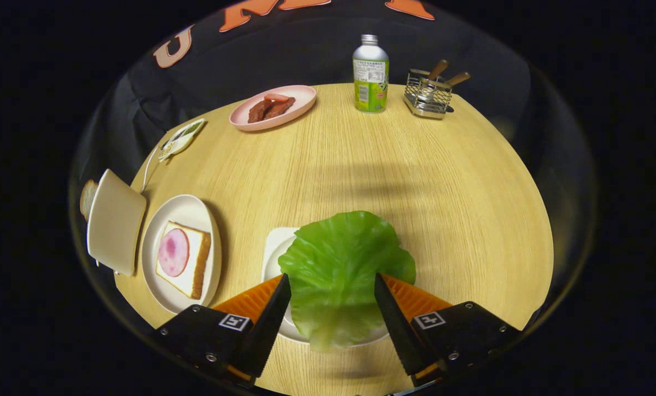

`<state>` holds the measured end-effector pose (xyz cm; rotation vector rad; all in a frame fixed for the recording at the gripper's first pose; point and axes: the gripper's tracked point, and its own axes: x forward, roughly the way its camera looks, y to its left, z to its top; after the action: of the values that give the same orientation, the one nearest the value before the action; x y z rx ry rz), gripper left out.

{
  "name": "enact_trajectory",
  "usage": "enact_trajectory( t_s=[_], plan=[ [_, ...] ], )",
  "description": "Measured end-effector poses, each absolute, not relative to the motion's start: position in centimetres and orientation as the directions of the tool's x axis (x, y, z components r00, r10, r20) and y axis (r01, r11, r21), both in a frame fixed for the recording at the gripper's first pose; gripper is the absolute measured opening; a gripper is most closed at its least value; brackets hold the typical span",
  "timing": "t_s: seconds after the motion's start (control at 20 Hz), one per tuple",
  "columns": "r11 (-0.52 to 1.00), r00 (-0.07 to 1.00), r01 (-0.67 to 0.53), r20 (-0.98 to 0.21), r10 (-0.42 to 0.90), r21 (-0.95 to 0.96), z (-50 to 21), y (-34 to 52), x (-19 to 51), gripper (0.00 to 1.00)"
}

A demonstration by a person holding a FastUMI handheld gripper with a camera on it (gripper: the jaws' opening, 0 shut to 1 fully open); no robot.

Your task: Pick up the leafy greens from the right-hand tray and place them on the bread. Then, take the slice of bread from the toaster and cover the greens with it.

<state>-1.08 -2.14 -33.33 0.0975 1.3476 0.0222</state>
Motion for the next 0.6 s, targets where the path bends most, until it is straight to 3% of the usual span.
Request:
enact_trajectory(
  t_s=[0.25,0.45,0.6],
  plan=[
    [0.999,0.232,0.048,-0.973,-0.001,0.01,-33.8,-3.1,-0.4,0.78],
    [0.999,0.263,0.03,-0.965,0.008,0.016,-33.6,-2.7,-0.3,0.5],
    [0.997,0.275,0.077,-0.961,-0.014,0.008,-33.6,-3.5,0.0,0.19]
  ],
)
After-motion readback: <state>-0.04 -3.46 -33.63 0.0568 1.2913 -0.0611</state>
